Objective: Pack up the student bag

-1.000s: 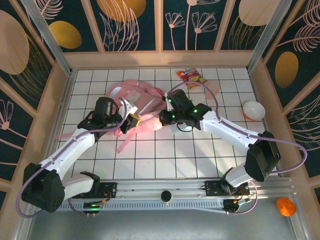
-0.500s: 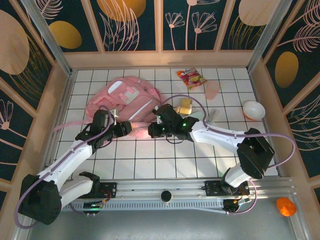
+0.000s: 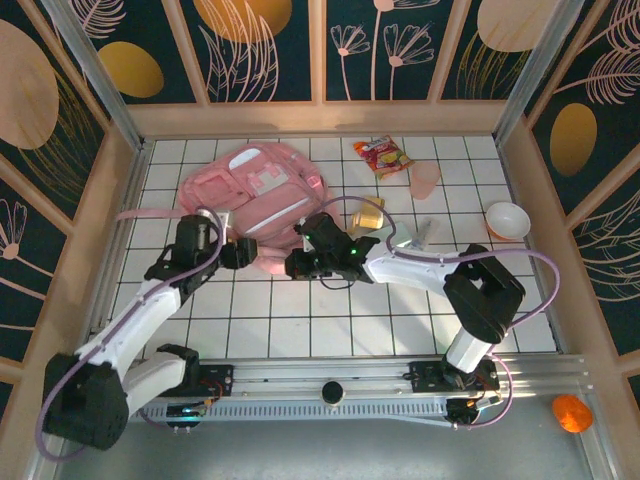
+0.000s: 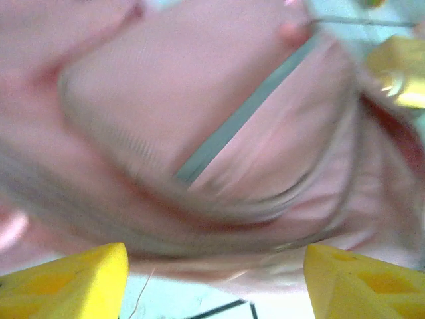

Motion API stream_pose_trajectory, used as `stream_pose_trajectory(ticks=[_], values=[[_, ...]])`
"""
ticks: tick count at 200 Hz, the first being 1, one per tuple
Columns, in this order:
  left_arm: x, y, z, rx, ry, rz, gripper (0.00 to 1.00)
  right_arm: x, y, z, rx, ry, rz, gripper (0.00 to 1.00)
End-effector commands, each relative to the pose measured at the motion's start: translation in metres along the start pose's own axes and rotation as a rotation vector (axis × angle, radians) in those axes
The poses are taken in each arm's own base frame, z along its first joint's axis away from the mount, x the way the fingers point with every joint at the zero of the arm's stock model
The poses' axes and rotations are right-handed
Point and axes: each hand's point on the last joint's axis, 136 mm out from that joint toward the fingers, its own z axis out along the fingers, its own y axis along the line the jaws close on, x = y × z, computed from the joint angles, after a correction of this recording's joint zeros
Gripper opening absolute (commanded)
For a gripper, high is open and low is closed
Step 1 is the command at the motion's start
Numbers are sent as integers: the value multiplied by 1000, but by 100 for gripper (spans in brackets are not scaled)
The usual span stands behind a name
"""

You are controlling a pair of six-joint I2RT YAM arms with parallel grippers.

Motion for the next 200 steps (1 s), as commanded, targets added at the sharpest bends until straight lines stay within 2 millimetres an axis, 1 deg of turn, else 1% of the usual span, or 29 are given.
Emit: stream_pose_trajectory(ticks=[1,15,27,35,63,101,127,133,148,167,177,186,190,200], values=[[-28,-35,-24,136,-186,495,71,-8,24,-10,-100,6,-62,0],[-18,-48,-31,201,-214,715,72,-8,26,-10,-123,18,-71,0],[-2,-58,-32,273,-205,870,71,-8,27,-10,-139,23,-73,0],[7,-62,-30,311,-190,944,70,-8,28,-10,-152,27,-76,0],[17,-64,-14,347,-144,1037,70,-6,30,-10,-164,38,-84,0],[9,-68,7,351,-151,1144,71,-6,29,-10,-161,45,-83,0],[12,-74,18,407,-118,1195,69,-7,31,-11,-169,46,-84,0],[14,-74,21,418,-103,1204,65,-8,31,-11,-173,43,-86,0],[21,-72,25,437,-68,1227,48,-10,31,-14,-174,37,-85,0],[24,-70,24,430,-58,1237,27,-14,19,-19,-148,28,-72,0],[27,-67,22,417,-45,1242,12,-17,7,-24,-123,18,-61,0],[30,-64,20,400,-28,1249,3,-20,-7,-29,-99,9,-47,0],[31,-61,20,387,-21,1252,0,-22,-14,-32,-89,6,-41,0],[33,-57,17,363,-10,1259,0,-26,-31,-38,-67,-4,-28,0]])
